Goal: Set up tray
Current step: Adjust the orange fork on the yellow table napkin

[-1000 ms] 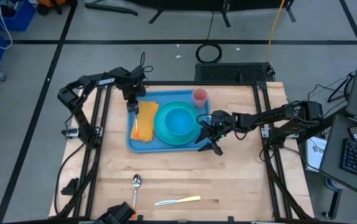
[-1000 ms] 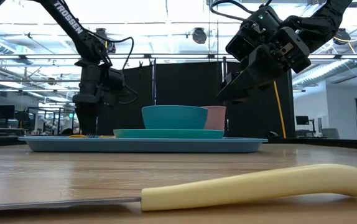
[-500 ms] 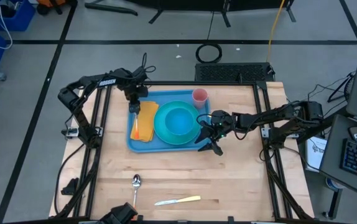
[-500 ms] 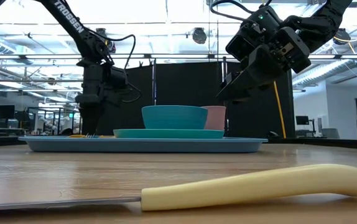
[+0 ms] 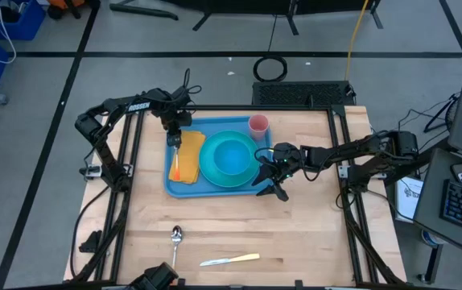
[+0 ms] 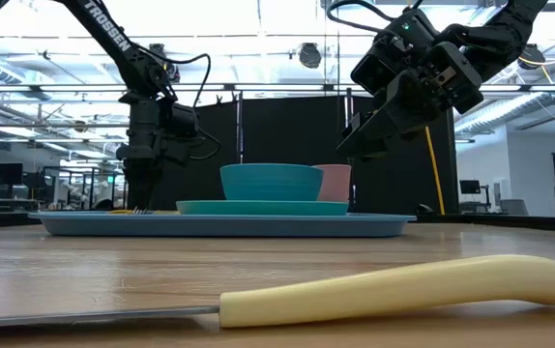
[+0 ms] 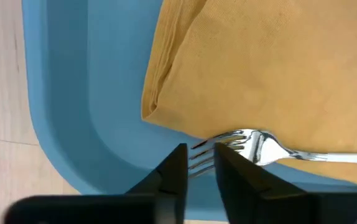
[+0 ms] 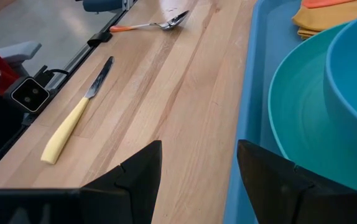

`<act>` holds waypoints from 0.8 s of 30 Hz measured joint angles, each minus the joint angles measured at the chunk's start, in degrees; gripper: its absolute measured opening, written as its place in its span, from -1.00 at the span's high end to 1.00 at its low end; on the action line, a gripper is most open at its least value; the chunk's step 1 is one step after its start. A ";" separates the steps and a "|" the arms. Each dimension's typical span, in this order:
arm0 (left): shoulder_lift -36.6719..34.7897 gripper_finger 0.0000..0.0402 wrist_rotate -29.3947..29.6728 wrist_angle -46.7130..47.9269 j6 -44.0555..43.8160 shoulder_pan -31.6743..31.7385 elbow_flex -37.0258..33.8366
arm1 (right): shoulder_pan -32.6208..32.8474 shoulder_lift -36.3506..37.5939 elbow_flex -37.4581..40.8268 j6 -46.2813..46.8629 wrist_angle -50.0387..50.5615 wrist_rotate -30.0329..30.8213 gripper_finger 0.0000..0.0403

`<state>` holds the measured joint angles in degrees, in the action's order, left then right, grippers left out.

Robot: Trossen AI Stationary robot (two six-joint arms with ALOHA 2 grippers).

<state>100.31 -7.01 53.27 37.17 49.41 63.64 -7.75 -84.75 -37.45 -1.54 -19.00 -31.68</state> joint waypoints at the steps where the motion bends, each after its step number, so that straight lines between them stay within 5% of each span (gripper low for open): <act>1: 0.00 0.70 0.00 -0.02 0.09 0.00 0.00 | 0.00 0.00 0.00 0.01 0.00 0.00 0.01; 6: -0.04 0.96 1.02 0.05 0.74 0.00 0.00 | 0.00 0.00 0.00 0.02 0.00 0.02 0.01; 24: -0.04 0.99 4.88 0.62 6.37 -3.64 0.00 | 0.00 0.00 0.00 0.02 -0.07 0.07 0.01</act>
<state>100.27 -2.12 53.89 43.54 45.77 63.64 -7.75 -84.75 -37.45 -1.52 -19.07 -31.62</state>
